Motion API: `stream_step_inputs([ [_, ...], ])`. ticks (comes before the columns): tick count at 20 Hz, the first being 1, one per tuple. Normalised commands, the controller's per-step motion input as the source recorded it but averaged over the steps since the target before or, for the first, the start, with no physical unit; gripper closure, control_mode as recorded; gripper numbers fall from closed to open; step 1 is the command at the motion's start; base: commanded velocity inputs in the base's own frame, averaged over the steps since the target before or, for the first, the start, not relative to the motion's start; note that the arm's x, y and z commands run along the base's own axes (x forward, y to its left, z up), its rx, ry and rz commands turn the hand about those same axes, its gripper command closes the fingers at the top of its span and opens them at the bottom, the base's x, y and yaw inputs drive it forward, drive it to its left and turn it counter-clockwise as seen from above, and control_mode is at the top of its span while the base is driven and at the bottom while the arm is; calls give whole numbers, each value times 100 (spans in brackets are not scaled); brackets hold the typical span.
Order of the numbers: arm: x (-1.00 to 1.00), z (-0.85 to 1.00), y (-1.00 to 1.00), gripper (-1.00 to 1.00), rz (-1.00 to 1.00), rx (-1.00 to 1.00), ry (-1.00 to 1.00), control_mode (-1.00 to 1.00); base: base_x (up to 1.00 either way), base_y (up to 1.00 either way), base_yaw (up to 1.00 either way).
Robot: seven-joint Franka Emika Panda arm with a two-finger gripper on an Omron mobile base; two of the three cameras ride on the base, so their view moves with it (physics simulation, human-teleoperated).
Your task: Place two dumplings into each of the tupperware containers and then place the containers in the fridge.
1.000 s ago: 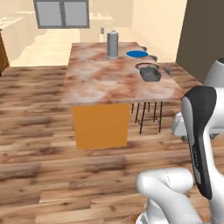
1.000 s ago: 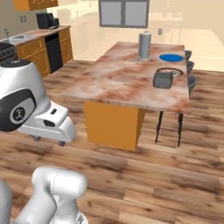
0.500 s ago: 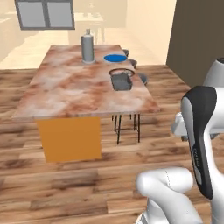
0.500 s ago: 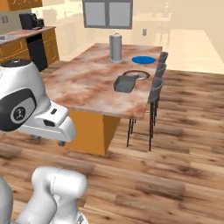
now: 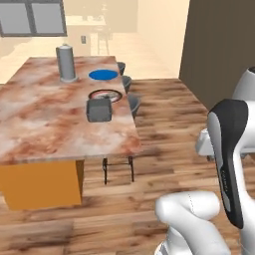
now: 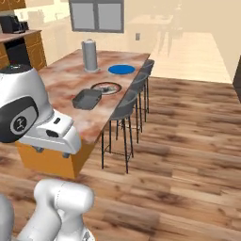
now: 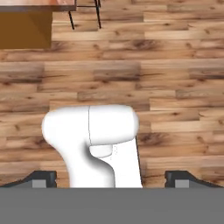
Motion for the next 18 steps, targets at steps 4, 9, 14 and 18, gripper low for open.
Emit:
stream_step_inputs([
  [4, 0, 0, 0, -100, 0, 0, 0, 100, 100, -100, 8],
  [9, 0, 0, 0, -100, 0, 0, 0, 100, 98, -100, 23],
  [14, 0, 0, 0, -100, 0, 0, 0, 100, 64, -84, 56],
  [18, 0, 0, 0, -100, 0, 0, 0, 100, 57, -68, 65],
])
